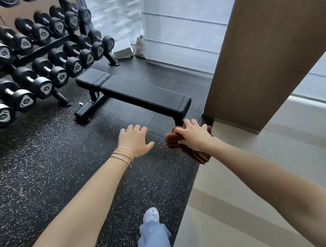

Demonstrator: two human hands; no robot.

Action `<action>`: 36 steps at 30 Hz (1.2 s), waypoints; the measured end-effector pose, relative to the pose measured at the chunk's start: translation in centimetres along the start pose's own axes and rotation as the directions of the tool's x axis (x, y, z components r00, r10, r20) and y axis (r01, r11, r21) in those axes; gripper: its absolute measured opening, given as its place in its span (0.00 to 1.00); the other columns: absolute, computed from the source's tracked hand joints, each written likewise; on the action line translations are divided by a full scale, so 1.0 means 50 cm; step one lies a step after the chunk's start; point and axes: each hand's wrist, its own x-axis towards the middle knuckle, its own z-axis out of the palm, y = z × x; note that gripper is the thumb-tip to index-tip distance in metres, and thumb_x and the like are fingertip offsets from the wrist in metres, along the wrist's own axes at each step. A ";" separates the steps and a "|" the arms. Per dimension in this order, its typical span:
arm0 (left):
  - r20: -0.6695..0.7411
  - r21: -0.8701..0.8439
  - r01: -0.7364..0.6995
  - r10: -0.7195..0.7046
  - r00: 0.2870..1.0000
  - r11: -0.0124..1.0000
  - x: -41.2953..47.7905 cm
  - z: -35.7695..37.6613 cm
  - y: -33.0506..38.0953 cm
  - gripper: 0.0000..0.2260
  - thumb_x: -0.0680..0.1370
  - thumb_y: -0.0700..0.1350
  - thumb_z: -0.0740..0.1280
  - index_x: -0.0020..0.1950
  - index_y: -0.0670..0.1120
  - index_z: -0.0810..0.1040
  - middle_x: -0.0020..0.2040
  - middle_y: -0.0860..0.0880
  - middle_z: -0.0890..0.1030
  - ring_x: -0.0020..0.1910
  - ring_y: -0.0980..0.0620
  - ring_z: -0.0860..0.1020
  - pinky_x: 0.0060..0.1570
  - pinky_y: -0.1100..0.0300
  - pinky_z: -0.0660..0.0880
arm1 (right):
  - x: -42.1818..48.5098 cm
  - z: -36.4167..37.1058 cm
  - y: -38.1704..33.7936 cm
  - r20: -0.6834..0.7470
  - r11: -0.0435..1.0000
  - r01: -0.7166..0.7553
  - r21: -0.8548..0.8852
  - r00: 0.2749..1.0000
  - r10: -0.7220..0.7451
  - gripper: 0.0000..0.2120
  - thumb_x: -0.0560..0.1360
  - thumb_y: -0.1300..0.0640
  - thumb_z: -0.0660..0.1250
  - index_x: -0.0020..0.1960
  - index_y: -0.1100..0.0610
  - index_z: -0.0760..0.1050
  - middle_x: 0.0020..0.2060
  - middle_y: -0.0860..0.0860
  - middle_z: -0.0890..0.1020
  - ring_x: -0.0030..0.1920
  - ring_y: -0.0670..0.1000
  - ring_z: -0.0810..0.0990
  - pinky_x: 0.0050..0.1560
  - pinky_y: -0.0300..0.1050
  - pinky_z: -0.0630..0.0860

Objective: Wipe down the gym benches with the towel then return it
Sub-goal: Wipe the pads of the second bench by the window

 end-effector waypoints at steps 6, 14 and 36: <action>0.012 0.020 -0.080 0.080 0.997 0.997 0.232 -0.011 -0.041 0.27 0.76 0.63 0.58 0.69 0.49 0.67 0.67 0.46 0.73 0.66 0.45 0.70 0.63 0.49 0.67 | 0.192 -0.021 0.069 -0.001 0.996 -0.056 0.062 0.998 0.057 0.18 0.79 0.48 0.60 0.68 0.48 0.66 0.63 0.57 0.66 0.66 0.61 0.62 0.60 0.68 0.64; -0.032 0.029 -0.207 0.208 0.978 0.978 0.577 -0.076 -0.149 0.26 0.76 0.62 0.59 0.68 0.48 0.68 0.65 0.46 0.74 0.64 0.45 0.70 0.61 0.50 0.67 | 0.486 -0.108 0.154 -0.004 0.975 -0.195 0.106 0.980 0.197 0.17 0.79 0.48 0.60 0.67 0.48 0.66 0.63 0.58 0.66 0.66 0.60 0.62 0.60 0.68 0.64; 0.226 -0.024 -0.373 0.368 0.902 0.928 1.276 0.047 -0.105 0.26 0.75 0.61 0.61 0.68 0.48 0.68 0.65 0.46 0.74 0.64 0.44 0.70 0.60 0.50 0.68 | 1.052 0.008 0.482 0.234 0.891 -0.381 0.247 0.916 0.326 0.15 0.78 0.49 0.62 0.64 0.49 0.68 0.60 0.58 0.68 0.65 0.59 0.63 0.60 0.68 0.65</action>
